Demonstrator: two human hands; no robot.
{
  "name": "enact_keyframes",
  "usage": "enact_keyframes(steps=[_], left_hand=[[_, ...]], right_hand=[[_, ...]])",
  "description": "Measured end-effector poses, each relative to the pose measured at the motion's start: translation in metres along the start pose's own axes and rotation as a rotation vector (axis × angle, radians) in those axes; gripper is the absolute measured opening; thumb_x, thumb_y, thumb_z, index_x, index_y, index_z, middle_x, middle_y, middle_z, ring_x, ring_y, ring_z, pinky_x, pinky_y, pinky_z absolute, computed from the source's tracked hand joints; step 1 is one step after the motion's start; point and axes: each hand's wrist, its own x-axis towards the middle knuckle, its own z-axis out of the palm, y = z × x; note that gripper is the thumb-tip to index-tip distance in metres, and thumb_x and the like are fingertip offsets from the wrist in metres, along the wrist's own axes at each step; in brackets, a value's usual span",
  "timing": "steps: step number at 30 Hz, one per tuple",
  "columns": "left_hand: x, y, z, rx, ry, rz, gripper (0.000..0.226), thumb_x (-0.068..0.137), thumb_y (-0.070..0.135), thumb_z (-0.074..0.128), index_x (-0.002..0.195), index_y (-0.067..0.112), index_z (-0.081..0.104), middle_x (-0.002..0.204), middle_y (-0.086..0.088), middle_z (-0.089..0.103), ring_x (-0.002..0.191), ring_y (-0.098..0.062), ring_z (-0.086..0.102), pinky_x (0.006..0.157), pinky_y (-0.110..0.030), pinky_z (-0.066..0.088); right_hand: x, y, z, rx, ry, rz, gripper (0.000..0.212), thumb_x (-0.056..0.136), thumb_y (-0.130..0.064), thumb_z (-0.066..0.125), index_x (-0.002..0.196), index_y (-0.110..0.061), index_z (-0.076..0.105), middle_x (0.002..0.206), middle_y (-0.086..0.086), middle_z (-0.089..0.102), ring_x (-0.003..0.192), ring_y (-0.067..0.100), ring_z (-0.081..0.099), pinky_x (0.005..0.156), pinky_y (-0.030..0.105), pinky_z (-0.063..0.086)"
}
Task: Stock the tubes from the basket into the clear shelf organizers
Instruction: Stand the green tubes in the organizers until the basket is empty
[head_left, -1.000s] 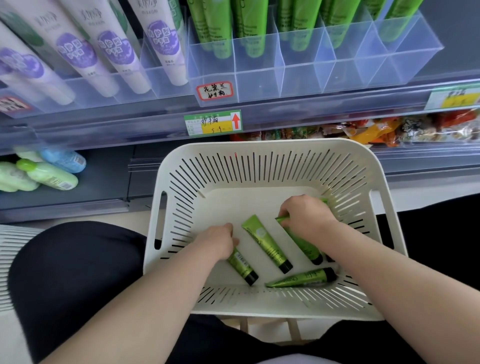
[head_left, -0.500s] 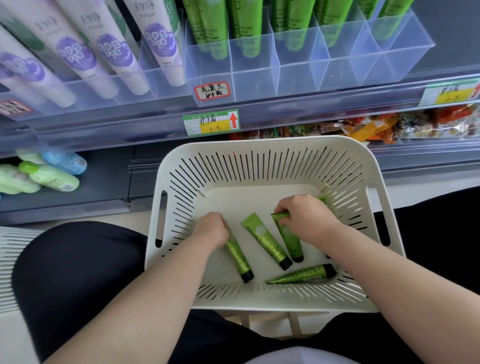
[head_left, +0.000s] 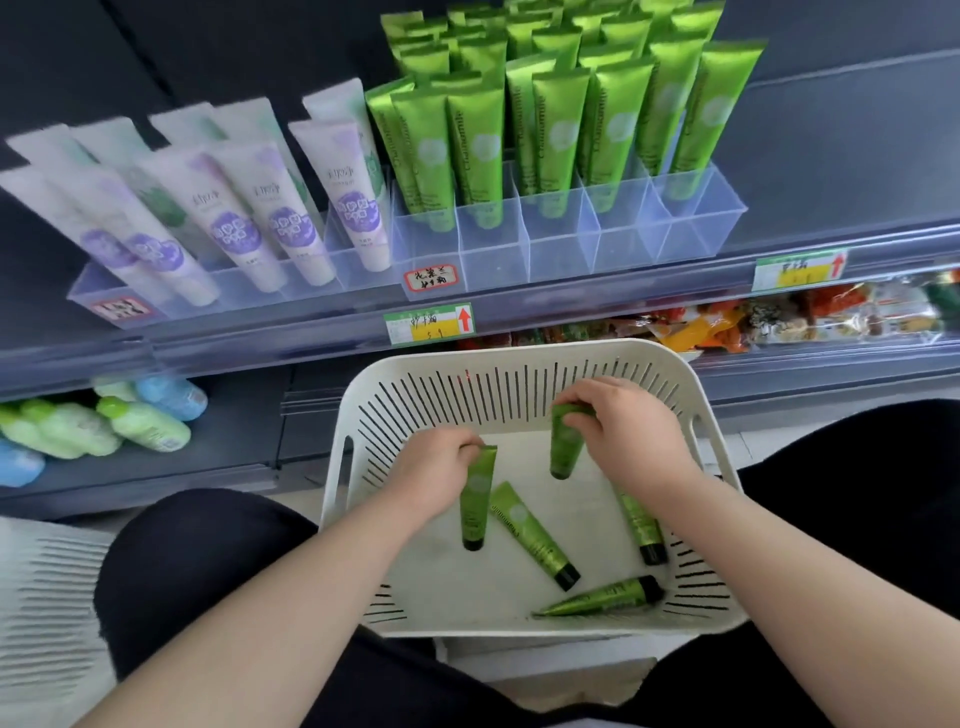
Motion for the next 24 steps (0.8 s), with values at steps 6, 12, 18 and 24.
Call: enact_keyframes(steps=[6,12,18,24], left_hand=[[0.011,0.067,-0.068,-0.095,0.340,0.176,0.020,0.094,0.015,0.053,0.100,0.020,0.071,0.092,0.010,0.064,0.088,-0.012,0.056,0.073,-0.020,0.034],[0.021,0.151,-0.126,-0.212,0.523,0.365,0.021,0.094,0.012,0.054,0.103,0.020,0.071,0.089,0.009,0.065,0.081,-0.011,0.059,0.070,-0.023,0.045],[0.038,0.215,-0.157,-0.252,0.602,0.440,0.021,0.095,0.016,0.052,0.106,0.024,0.069,0.087,0.010,0.064,0.079,-0.018,0.065,0.073,-0.035,0.055],[0.061,0.246,-0.164,-0.252,0.697,0.448,0.021,0.097,0.016,0.051,0.107,0.022,0.069,0.081,0.022,0.057,0.076,-0.010,0.062,0.074,-0.036,0.056]], right_hand=[[0.012,-0.011,-0.060,-0.080,0.211,-0.072,0.022,0.091,-0.018,0.054,0.107,-0.025,0.067,0.102,-0.003,0.065,0.100,0.023,0.056,0.075,0.036,0.049],[0.037,-0.022,-0.138,-0.122,0.395,-0.108,0.025,0.092,-0.015,0.051,0.110,-0.025,0.065,0.105,0.000,0.065,0.100,0.027,0.055,0.078,0.041,0.047],[0.072,-0.023,-0.209,-0.199,0.609,-0.139,0.022,0.092,-0.013,0.052,0.108,-0.021,0.064,0.103,0.006,0.063,0.100,0.033,0.052,0.077,0.044,0.046],[0.107,-0.004,-0.211,-0.303,0.546,-0.110,0.027,0.091,-0.009,0.050,0.113,-0.021,0.059,0.106,0.004,0.060,0.101,0.029,0.048,0.074,0.037,0.035]])
